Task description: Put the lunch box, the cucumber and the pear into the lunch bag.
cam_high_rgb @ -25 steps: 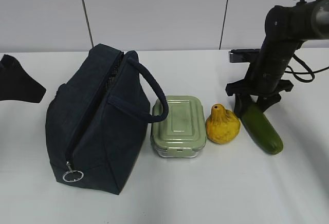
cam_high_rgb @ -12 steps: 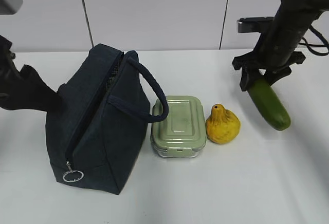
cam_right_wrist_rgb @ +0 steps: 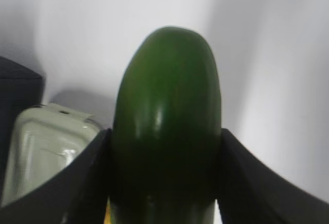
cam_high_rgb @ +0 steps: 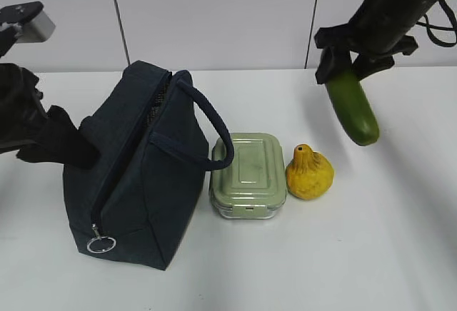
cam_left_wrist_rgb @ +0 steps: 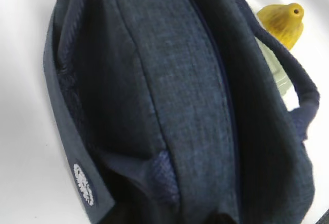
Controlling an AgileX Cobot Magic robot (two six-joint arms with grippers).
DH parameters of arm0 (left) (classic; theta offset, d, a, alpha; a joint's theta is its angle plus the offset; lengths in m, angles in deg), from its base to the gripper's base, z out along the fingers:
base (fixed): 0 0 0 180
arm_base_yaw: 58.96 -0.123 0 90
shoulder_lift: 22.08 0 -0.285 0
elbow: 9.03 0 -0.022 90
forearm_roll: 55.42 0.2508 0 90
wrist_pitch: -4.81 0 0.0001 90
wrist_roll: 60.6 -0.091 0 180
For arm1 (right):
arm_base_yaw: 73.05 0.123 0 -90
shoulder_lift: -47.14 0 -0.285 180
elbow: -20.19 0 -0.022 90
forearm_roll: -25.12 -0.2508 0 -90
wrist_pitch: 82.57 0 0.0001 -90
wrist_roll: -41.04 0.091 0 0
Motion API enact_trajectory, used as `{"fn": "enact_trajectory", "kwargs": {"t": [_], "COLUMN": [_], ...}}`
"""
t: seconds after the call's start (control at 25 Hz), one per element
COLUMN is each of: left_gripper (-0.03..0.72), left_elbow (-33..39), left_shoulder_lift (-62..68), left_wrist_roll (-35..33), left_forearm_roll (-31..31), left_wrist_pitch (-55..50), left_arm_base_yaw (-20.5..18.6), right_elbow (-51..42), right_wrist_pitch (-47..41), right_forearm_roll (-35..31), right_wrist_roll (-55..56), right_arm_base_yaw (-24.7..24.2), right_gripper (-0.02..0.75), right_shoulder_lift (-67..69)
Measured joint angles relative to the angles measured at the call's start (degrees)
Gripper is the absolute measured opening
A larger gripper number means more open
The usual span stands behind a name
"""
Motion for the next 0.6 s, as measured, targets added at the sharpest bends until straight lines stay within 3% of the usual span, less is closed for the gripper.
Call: {"fn": "enact_trajectory", "kwargs": {"t": [0.24, 0.6], "left_gripper": [0.043, 0.003], "left_elbow": [-0.05, -0.05], "left_shoulder_lift": [1.24, 1.3], "left_wrist_roll": [-0.83, -0.93], "left_forearm_roll": [-0.27, -1.15], "left_wrist_pitch": [0.12, 1.43], "left_arm_base_yaw": [0.0, 0.0], "right_elbow": [1.54, 7.17], "right_wrist_pitch": [-0.12, 3.05], "right_forearm_roll": [-7.17, -13.16], "right_wrist_roll": [-3.27, -6.13], "right_arm_base_yaw": [1.4, 12.55], "right_gripper": [0.401, 0.401], "right_shoulder_lift": [-0.62, -0.62]}}
